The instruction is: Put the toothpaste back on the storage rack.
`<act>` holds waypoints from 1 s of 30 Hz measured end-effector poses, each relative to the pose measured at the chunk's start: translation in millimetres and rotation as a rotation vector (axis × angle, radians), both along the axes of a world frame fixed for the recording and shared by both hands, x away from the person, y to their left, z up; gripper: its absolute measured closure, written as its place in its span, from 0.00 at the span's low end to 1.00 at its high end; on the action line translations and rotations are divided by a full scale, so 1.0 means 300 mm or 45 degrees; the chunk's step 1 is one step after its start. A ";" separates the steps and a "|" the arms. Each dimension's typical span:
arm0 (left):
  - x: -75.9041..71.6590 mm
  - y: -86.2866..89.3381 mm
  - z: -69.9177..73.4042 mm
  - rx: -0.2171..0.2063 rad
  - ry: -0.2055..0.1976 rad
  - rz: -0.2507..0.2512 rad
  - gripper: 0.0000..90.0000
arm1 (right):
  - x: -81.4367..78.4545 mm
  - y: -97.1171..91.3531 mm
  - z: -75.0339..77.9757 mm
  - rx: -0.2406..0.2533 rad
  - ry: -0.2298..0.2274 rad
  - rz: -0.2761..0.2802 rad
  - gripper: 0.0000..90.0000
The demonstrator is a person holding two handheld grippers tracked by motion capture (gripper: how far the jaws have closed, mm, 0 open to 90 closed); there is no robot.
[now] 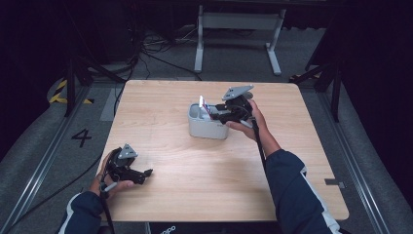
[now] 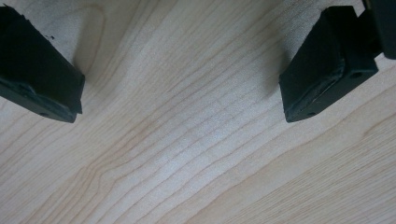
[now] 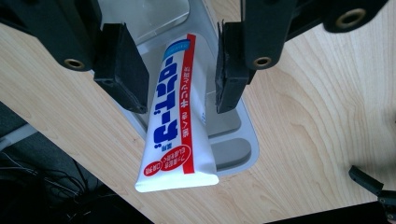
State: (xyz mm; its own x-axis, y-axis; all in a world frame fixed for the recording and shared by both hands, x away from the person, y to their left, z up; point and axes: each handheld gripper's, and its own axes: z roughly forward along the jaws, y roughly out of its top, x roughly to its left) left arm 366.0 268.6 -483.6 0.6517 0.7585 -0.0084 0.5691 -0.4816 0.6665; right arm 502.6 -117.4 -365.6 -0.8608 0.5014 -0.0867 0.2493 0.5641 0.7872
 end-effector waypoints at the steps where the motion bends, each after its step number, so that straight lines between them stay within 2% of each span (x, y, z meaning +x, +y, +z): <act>1: 0.000 0.000 0.000 0.000 0.000 0.000 0.01 | -0.003 -0.003 0.001 -0.006 -0.005 -0.004 0.60; 10: 0.000 0.000 0.000 0.000 0.000 0.000 0.01 | -0.047 -0.043 0.034 -0.053 -0.059 -0.043 0.49; 18: 0.000 -0.001 0.000 0.002 0.001 0.004 0.01 | -0.077 -0.071 0.062 -0.090 -0.087 -0.059 0.44; 26: -0.001 -0.003 0.000 0.002 0.002 0.011 0.01 | -0.127 -0.113 0.076 -0.183 -0.102 -0.051 0.36; 30: -0.001 -0.003 0.001 0.003 0.002 0.015 0.00 | -0.148 -0.141 0.089 -0.169 -0.111 -0.064 0.35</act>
